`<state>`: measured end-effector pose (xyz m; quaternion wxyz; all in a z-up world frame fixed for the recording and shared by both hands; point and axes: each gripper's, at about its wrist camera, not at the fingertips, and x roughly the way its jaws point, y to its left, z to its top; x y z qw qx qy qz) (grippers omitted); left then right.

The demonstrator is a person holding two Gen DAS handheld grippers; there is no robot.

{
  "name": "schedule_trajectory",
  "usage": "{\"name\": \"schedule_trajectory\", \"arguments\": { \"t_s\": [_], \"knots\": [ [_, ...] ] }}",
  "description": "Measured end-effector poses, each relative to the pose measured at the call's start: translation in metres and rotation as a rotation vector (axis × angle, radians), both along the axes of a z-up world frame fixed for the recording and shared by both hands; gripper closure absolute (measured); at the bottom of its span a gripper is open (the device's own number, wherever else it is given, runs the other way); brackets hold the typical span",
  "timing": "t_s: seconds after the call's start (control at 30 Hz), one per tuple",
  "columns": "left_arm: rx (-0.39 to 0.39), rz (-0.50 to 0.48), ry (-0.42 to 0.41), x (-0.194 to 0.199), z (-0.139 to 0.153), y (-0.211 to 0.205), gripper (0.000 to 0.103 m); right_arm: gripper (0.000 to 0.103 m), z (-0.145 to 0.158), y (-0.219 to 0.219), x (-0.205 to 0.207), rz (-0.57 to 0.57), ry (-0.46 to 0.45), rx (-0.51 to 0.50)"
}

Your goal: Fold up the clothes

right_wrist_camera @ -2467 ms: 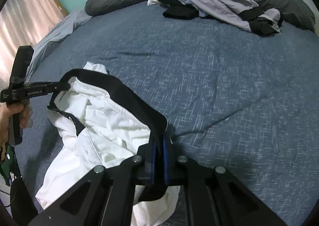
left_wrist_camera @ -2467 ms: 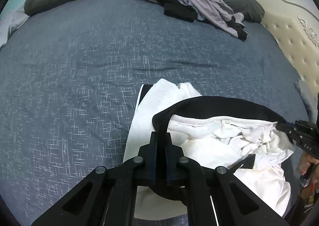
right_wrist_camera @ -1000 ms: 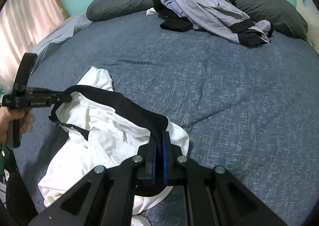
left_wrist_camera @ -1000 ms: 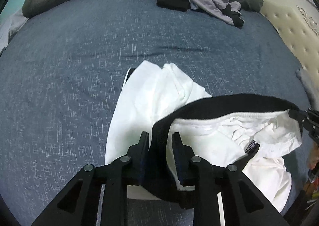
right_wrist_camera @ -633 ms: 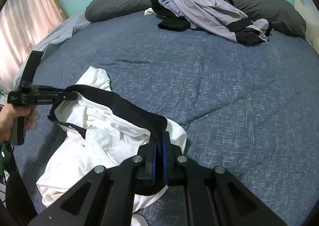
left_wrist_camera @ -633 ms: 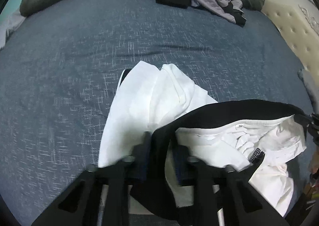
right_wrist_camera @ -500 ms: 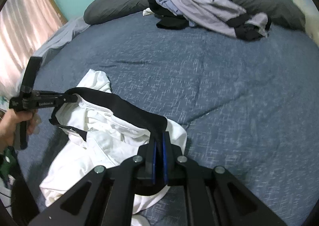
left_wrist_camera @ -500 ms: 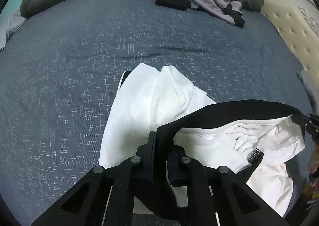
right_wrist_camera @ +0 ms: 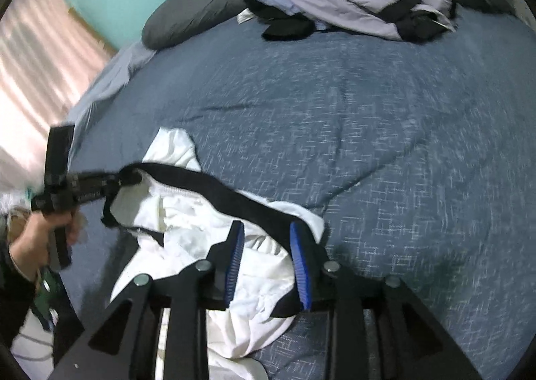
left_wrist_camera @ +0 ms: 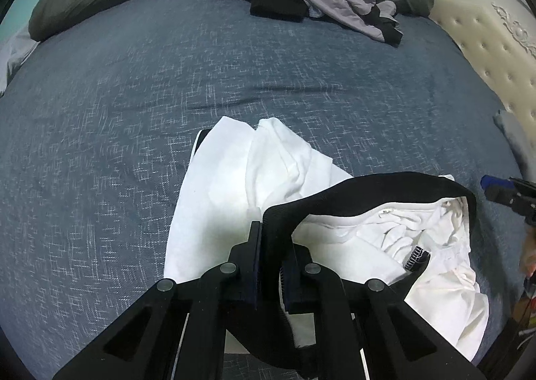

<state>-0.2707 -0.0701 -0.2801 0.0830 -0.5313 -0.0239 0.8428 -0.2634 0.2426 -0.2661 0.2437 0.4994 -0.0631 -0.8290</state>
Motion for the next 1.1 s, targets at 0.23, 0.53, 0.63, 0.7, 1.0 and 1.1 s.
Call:
{"name": "schedule_trajectory", "arguments": {
  "t_s": [0.23, 0.53, 0.63, 0.7, 1.0, 1.1],
  "knots": [
    [-0.006, -0.009, 0.000, 0.002, -0.002, 0.001, 0.093, 0.074, -0.017, -0.015, -0.007, 0.038, 0.002, 0.123],
    [0.001, -0.017, 0.015, 0.002, 0.000, 0.000, 0.097, 0.095, -0.030, -0.028, -0.010, 0.101, 0.042, 0.232],
    [0.008, -0.014, 0.030, 0.001, 0.005, -0.001, 0.097, 0.099, -0.022, -0.021, -0.013, 0.065, 0.076, 0.222],
    [0.003, -0.021, 0.045, -0.002, 0.013, 0.000, 0.097, 0.100, -0.014, -0.017, -0.015, 0.045, 0.099, 0.214],
    [-0.002, -0.035, 0.107, -0.046, 0.053, 0.007, 0.097, 0.100, 0.037, -0.006, -0.056, -0.007, 0.184, 0.206],
    [-0.006, -0.041, 0.119, -0.067, 0.063, 0.007, 0.097, 0.100, 0.049, -0.002, -0.077, -0.021, 0.192, 0.204]
  ]
}}
